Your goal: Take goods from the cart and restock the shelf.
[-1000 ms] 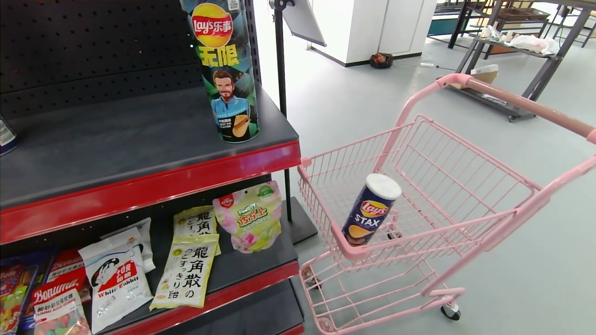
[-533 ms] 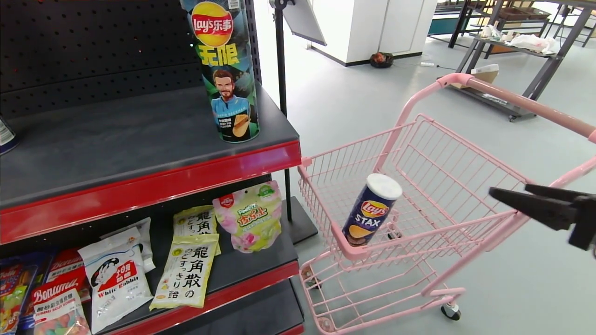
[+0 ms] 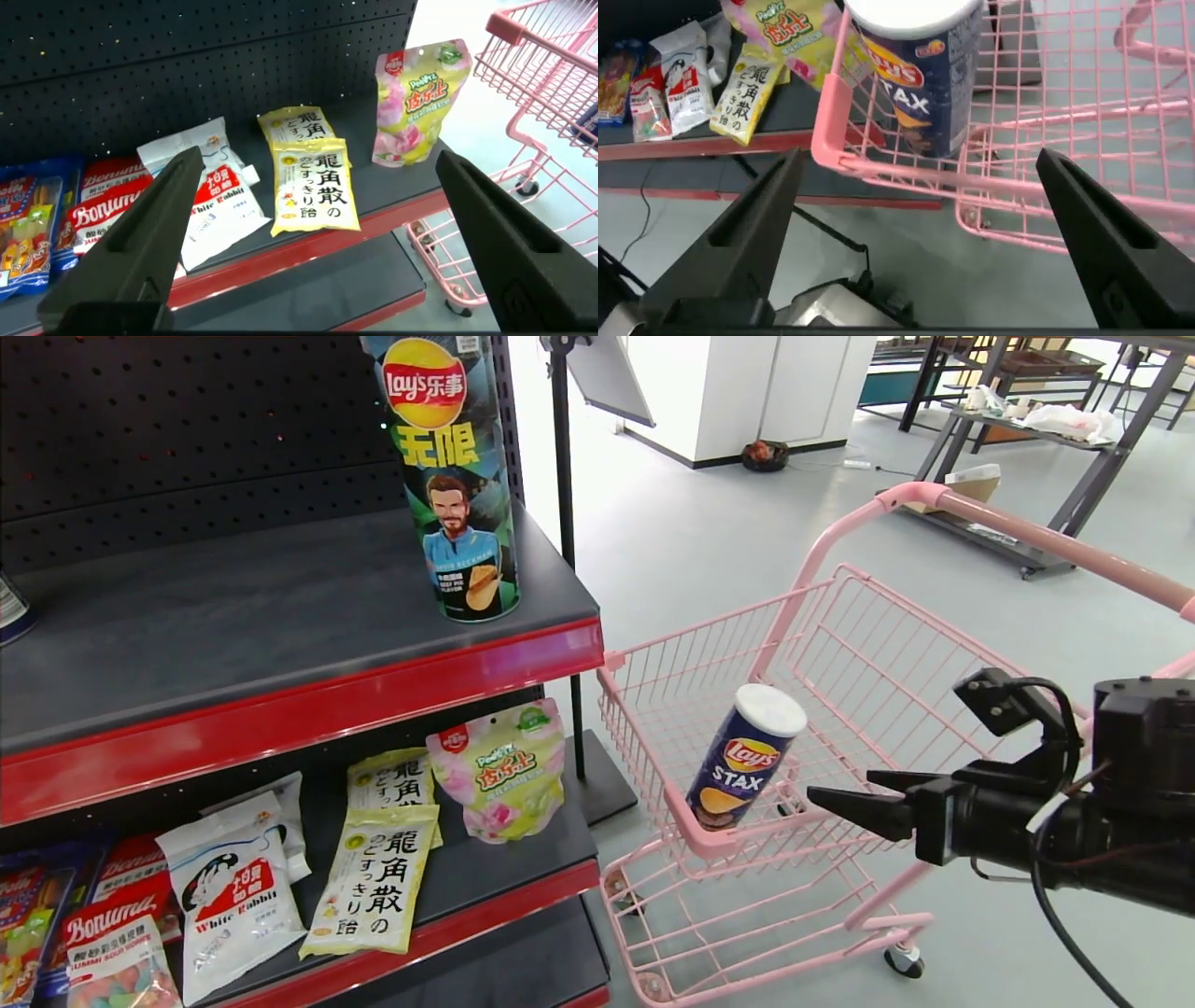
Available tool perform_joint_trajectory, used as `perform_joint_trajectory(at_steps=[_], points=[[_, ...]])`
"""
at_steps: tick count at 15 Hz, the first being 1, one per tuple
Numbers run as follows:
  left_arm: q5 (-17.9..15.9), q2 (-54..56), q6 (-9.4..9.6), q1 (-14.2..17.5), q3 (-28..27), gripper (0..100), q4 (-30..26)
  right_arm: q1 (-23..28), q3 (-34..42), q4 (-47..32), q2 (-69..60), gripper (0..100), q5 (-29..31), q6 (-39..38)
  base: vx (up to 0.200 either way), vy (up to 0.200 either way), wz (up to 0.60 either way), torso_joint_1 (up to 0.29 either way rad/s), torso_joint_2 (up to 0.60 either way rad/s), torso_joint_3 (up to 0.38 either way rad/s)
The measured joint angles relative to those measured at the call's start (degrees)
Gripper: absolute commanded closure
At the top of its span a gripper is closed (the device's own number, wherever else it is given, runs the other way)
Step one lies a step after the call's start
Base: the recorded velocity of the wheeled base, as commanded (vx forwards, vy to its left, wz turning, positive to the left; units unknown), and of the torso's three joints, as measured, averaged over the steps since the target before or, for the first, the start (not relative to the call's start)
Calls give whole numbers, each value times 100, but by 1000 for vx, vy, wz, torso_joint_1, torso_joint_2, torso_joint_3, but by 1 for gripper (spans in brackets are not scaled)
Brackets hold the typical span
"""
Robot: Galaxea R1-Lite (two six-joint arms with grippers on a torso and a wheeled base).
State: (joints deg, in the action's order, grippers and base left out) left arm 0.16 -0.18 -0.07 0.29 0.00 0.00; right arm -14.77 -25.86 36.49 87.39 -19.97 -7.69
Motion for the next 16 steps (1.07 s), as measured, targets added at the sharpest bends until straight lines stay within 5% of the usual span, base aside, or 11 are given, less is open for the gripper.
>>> perform_joint_trajectory(at_steps=[4,16], points=[[0,0,0,-2,0,0,0,-261,-88,634,729,0,-33,12,0,0,0,0,0,0],[0,0,0,0,0,0,0,-289,-1395,660,2118,0,5,69,0,0,0,0,0,0]])
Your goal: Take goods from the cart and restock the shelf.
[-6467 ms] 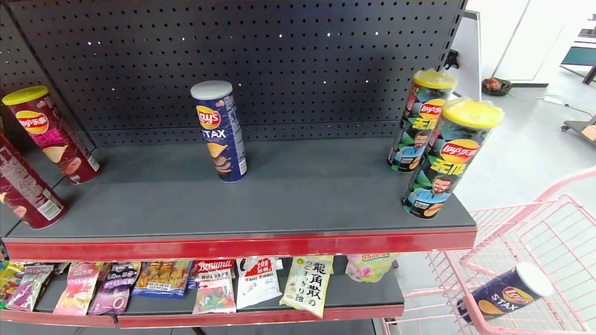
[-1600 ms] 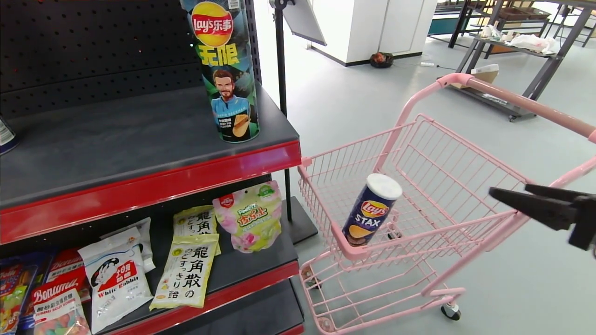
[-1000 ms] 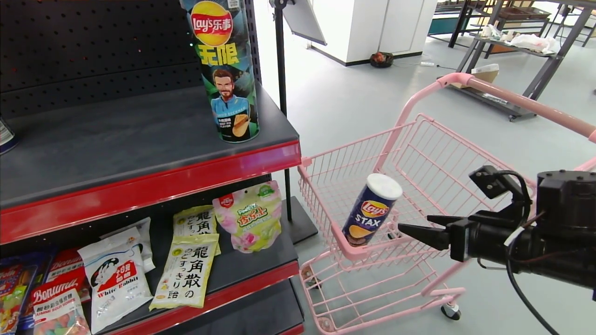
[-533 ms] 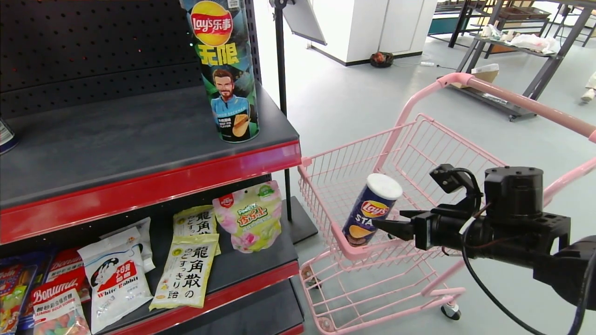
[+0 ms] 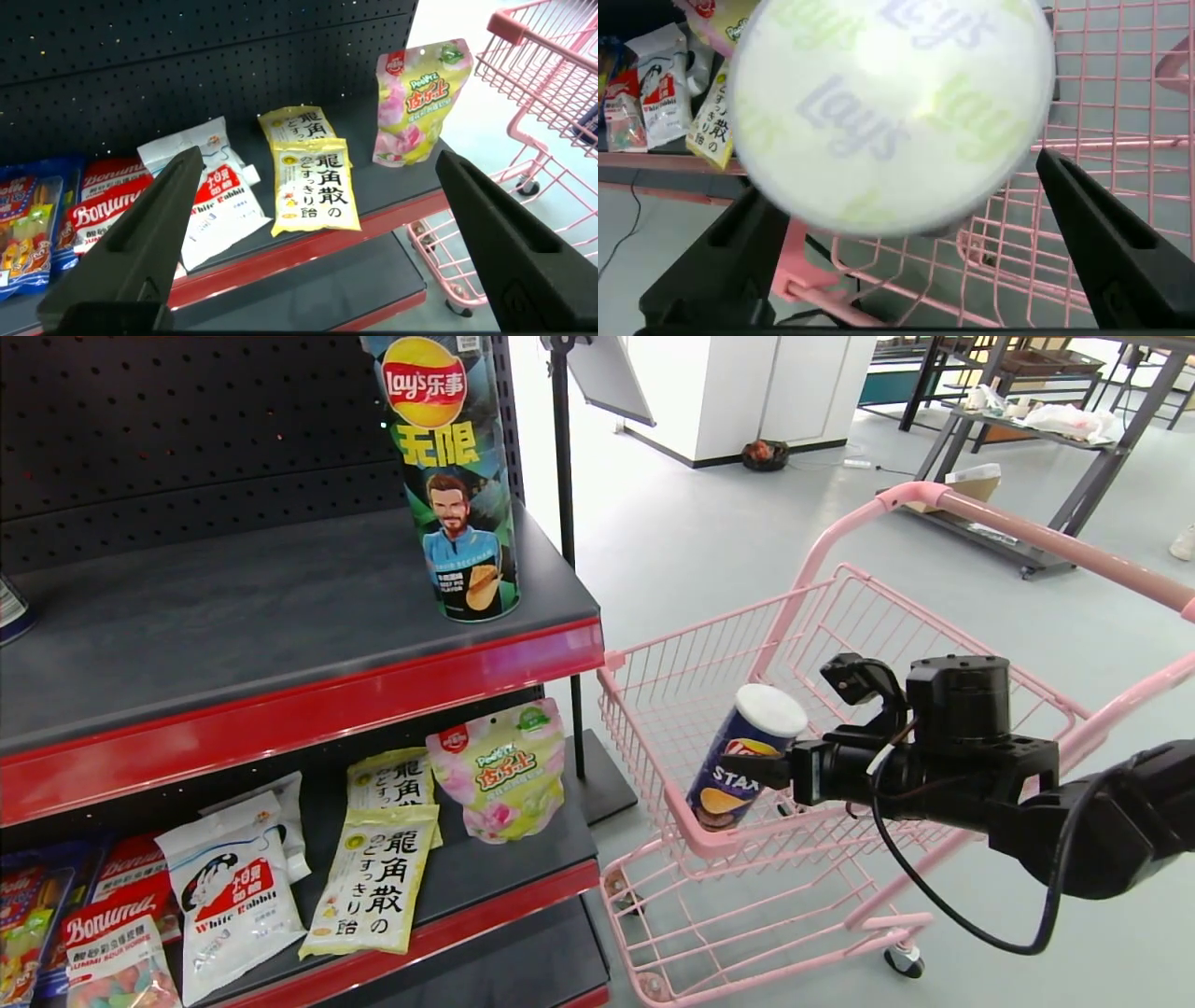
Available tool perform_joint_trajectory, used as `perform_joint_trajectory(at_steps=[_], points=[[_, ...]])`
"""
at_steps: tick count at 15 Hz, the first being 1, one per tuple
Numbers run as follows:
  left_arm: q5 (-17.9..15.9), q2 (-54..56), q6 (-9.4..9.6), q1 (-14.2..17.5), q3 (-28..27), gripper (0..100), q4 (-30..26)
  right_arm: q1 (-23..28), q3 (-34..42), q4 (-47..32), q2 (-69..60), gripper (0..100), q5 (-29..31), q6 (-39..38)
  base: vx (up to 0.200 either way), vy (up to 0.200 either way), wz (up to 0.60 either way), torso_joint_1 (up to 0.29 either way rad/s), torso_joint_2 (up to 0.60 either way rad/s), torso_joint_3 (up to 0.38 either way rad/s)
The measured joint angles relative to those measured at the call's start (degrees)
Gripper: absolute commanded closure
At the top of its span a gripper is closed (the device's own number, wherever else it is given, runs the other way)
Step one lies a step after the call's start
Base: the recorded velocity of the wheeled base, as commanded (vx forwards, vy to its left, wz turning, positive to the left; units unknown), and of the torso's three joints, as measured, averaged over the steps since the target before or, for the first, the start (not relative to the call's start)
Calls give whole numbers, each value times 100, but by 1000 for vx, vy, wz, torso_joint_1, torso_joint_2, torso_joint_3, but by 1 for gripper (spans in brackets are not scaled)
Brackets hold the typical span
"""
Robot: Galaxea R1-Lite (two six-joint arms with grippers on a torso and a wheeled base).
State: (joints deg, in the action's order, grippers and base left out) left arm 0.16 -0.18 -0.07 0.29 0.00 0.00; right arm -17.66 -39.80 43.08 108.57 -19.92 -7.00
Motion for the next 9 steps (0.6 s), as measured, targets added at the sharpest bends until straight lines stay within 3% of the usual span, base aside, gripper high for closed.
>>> perform_joint_trajectory(at_steps=[4,5,9], points=[[0,0,0,1,0,0,0,2,-363,438,511,0,41,-6,0,0,0,0,0,0],[-2,0,0,1,0,0,0,11,-421,646,660,100,128,-17,0,0,0,0,0,0],[-6,0,2,0,0,0,0,15,-506,996,1070,100,317,-165,0,0,0,0,0,0]])
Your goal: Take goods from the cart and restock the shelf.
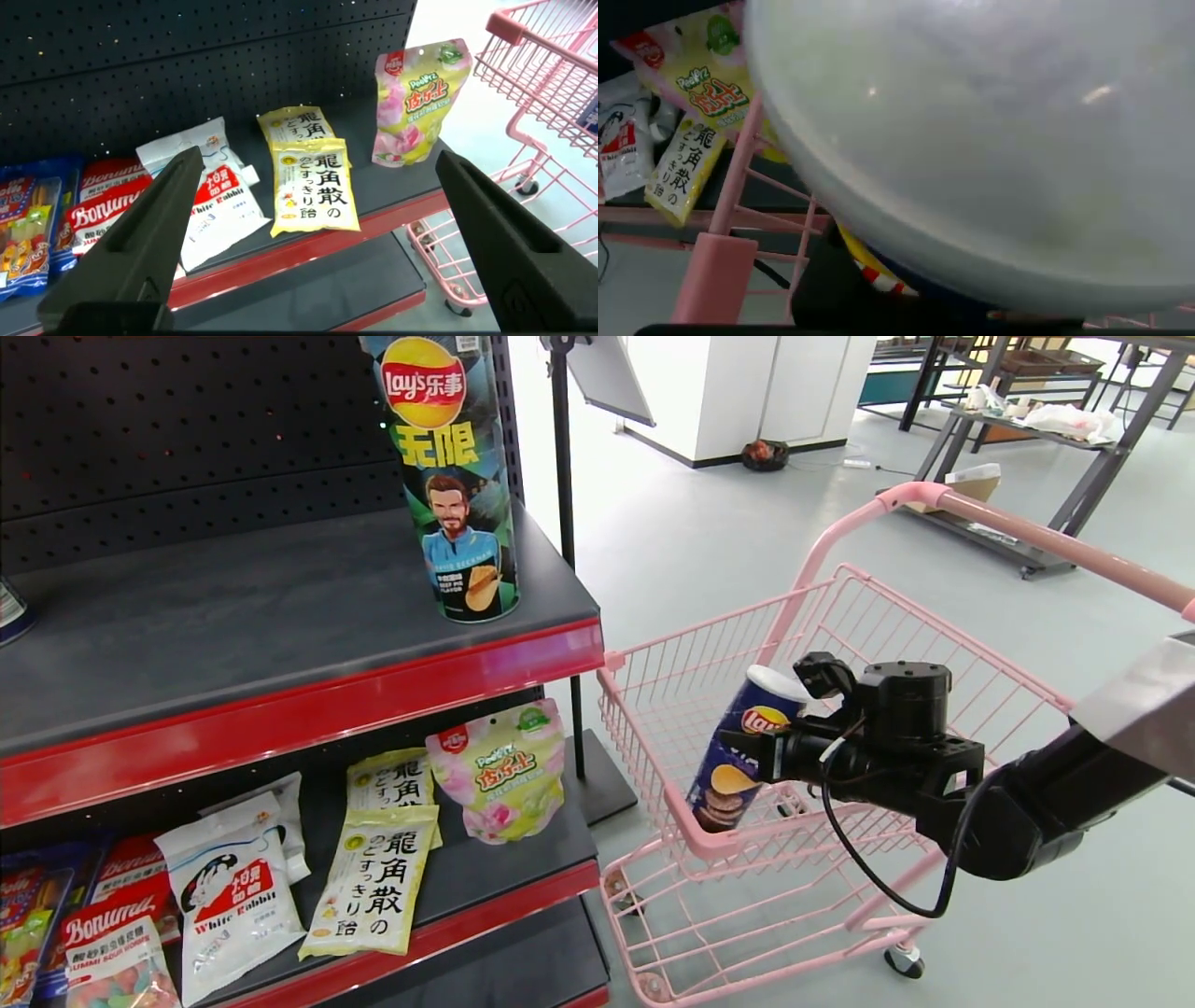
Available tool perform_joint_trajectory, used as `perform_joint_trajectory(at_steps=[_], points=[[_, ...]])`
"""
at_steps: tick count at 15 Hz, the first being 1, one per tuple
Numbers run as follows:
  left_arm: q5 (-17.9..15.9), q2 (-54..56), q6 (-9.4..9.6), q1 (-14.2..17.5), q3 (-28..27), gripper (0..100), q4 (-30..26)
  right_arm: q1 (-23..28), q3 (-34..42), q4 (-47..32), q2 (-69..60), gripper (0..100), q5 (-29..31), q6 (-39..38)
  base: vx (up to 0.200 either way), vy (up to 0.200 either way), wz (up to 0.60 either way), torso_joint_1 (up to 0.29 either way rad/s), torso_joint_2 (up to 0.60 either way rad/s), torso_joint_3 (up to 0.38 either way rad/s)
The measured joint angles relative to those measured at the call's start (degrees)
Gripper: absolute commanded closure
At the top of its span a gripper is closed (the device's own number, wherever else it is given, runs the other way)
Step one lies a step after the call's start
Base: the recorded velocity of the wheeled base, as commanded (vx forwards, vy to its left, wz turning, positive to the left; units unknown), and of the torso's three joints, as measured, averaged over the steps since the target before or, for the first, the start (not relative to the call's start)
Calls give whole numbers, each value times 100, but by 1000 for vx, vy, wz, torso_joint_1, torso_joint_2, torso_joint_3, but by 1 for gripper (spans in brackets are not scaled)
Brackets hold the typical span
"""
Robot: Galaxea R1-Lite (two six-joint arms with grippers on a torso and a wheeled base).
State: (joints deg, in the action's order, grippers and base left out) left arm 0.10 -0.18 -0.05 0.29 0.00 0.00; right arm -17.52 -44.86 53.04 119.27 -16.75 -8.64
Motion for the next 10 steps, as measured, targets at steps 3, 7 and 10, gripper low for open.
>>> perform_joint_trajectory(at_steps=[3,7,10], points=[[-2,2,0,1,0,0,0,-9,-9,20,32,100,17,27,0,0,0,0,0,0],[-2,0,2,4,0,0,0,21,-379,-271,-371,100,28,218,0,0,0,0,0,0],[1,0,0,1,0,0,0,32,-1037,-1182,-1079,100,26,266,0,0,0,0,0,0]])
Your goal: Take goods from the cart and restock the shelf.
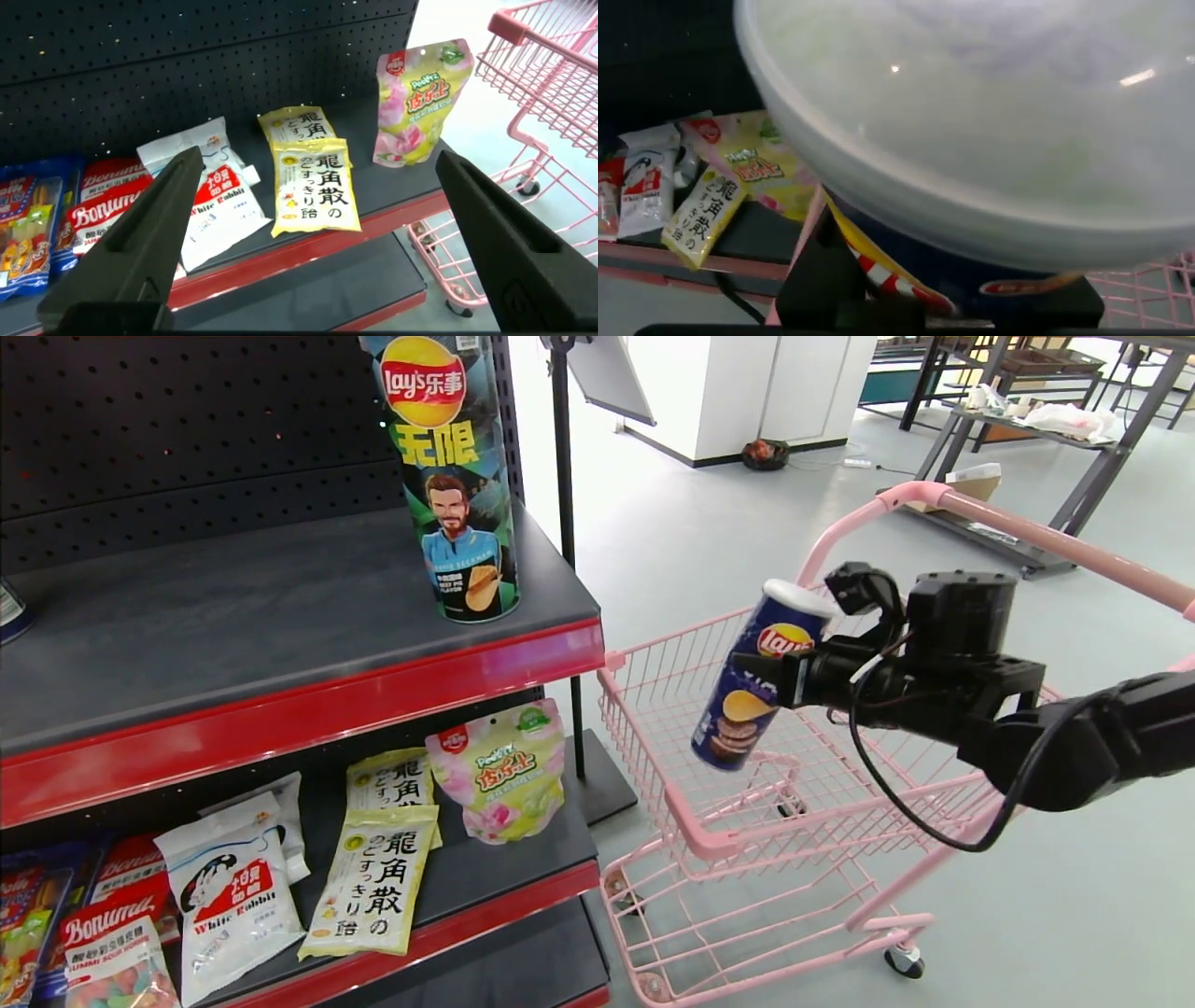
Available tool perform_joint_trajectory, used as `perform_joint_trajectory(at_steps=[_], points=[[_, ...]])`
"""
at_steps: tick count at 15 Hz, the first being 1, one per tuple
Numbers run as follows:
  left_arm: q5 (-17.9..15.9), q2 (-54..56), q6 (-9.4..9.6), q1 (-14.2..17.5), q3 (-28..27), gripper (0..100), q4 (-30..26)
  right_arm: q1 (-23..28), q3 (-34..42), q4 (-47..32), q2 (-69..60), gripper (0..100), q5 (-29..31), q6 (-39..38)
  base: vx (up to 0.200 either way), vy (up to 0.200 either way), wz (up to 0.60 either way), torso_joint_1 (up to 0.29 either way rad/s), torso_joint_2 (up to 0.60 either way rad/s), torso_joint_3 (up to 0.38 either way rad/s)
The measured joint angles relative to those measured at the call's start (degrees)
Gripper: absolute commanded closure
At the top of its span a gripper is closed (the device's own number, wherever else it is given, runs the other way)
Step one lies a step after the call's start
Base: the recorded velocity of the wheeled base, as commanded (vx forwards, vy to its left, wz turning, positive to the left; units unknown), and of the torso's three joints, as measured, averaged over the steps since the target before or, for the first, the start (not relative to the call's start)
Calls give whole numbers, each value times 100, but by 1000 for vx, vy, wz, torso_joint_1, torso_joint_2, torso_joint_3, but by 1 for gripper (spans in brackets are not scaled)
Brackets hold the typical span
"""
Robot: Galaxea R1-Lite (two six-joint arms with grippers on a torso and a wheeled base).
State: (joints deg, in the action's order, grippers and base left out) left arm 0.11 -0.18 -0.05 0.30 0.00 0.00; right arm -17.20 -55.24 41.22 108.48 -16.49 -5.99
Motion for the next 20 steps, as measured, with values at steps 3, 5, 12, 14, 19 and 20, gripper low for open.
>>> perform_joint_trajectory(at_steps=[3,5,12,14,19,20], points=[[0,0,0,-1,0,0,0,9,-199,-1013,-1045,100,49,154,0,0,0,0,0,0],[-1,0,-2,-1,0,0,0,15,-113,-1921,-1910,100,399,290,0,0,0,0,0,0],[-13,0,-2,-1,0,0,0,-46,1112,-4691,-5381,100,791,545,0,0,0,0,0,0],[-21,0,-2,-1,0,0,0,-93,1279,-4847,-5832,100,399,545,0,0,0,0,0,0],[-22,0,0,-1,0,0,0,-283,1128,-4333,-5336,100,-143,464,0,0,0,0,0,0],[-22,0,0,-1,0,0,0,-405,1119,-4331,-5235,100,-226,552,0,0,0,0,0,0]])
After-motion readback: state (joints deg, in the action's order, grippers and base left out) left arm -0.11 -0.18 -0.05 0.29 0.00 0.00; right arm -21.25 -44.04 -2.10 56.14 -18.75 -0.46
